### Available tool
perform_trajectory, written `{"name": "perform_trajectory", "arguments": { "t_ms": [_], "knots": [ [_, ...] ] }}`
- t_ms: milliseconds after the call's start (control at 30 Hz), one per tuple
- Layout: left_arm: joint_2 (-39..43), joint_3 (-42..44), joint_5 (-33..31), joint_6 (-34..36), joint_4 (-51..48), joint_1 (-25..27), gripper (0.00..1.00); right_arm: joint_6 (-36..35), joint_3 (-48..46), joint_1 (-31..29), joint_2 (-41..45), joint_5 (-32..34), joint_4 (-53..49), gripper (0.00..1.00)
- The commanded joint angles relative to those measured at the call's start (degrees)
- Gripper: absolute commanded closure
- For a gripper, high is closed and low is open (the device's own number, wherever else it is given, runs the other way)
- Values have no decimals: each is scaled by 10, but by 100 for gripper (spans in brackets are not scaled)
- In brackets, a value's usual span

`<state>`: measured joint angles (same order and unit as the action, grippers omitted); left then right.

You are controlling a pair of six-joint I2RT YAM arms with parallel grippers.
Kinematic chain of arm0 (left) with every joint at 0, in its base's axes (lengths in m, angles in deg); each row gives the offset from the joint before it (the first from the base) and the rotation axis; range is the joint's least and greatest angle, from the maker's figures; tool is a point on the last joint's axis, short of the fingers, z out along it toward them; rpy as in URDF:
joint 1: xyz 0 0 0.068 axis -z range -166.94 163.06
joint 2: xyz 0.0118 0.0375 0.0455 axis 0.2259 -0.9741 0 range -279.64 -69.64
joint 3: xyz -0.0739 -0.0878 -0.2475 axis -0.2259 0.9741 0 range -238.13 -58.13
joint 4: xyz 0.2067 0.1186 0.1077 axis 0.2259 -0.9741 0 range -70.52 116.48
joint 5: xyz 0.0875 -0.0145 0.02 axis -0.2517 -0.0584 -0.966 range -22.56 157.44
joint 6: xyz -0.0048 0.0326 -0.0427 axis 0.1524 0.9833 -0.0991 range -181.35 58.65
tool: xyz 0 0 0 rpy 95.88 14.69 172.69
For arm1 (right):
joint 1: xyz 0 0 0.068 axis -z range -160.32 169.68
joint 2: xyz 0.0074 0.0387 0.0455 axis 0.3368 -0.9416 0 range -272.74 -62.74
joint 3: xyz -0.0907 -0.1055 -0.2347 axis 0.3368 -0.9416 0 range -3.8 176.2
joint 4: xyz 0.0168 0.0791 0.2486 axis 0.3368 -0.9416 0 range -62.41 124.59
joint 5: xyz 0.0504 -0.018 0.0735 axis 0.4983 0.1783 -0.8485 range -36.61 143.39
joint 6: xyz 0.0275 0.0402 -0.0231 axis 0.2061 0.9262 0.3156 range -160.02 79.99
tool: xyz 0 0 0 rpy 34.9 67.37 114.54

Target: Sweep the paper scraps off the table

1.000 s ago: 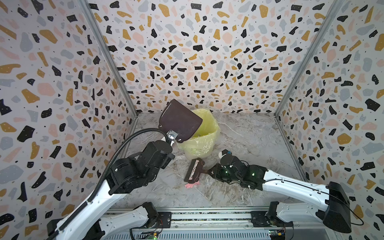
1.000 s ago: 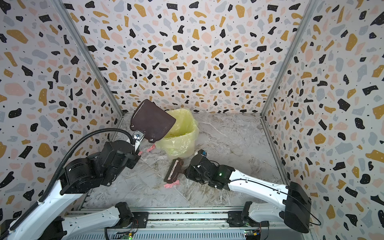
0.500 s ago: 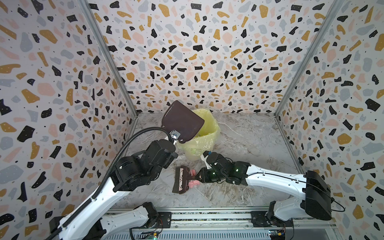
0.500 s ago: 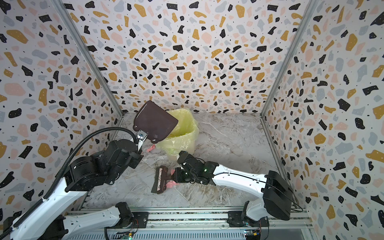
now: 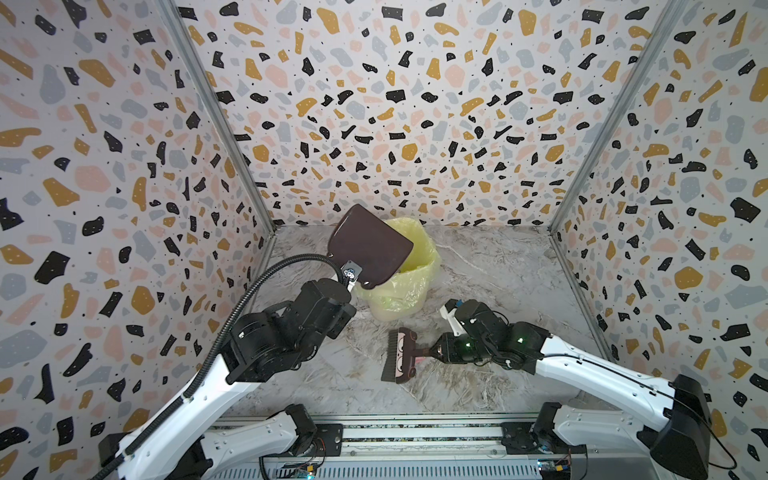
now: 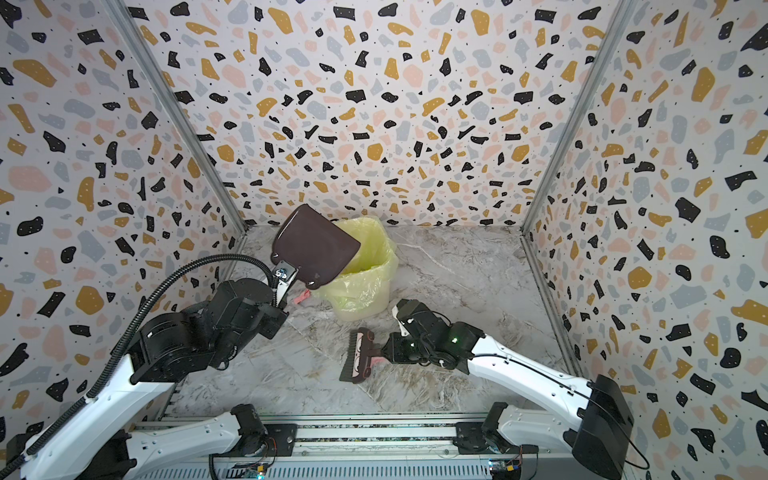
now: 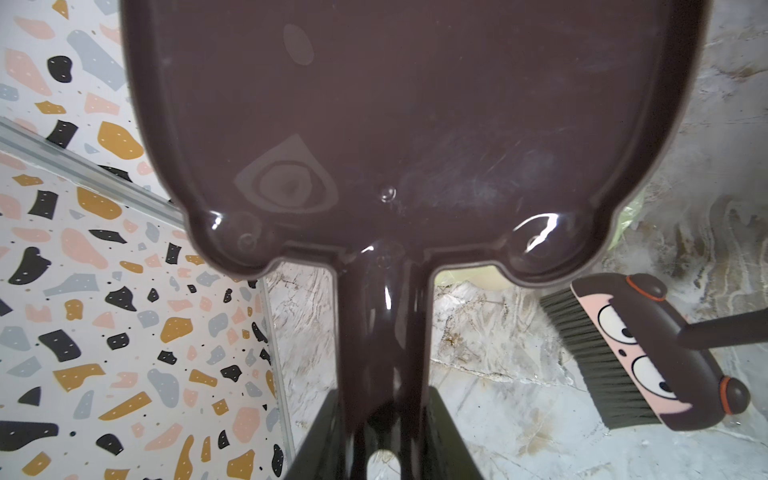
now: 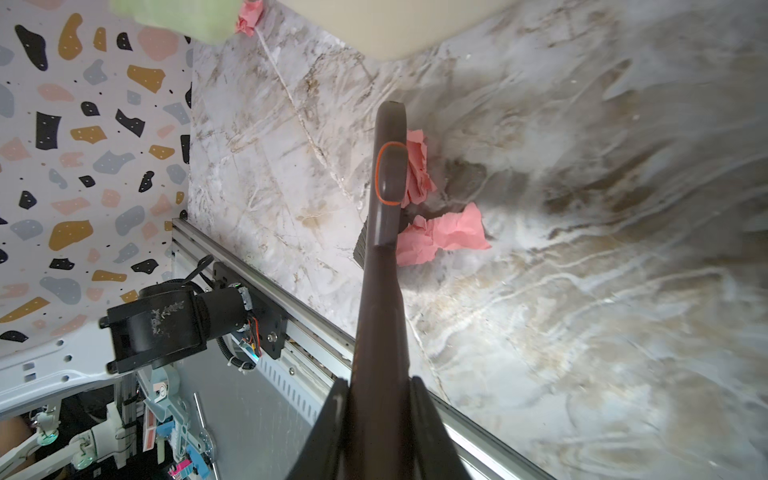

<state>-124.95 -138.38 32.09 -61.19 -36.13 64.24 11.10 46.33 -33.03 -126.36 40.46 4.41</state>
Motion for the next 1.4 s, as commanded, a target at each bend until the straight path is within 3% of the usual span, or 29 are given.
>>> {"name": "perform_trajectory", "arguments": {
  "t_ms": [0,300,700,1067,1367],
  "knots": [
    [0,-18,37,-8,8,2,100,-33,-14,31,39,18,-123,100],
    [-9,-46,97,5,-26,18,100,-62,16,98,102,26,-196,100],
    [-32,-75,171,-10,-62,95,100,-76,156,108,115,67,-282,100],
    [-73,-29,198,-124,-71,177,100,-103,272,114,95,184,-412,100],
    [-46,83,211,-242,-70,252,100,-154,277,114,56,198,-417,100]
  ]
}}
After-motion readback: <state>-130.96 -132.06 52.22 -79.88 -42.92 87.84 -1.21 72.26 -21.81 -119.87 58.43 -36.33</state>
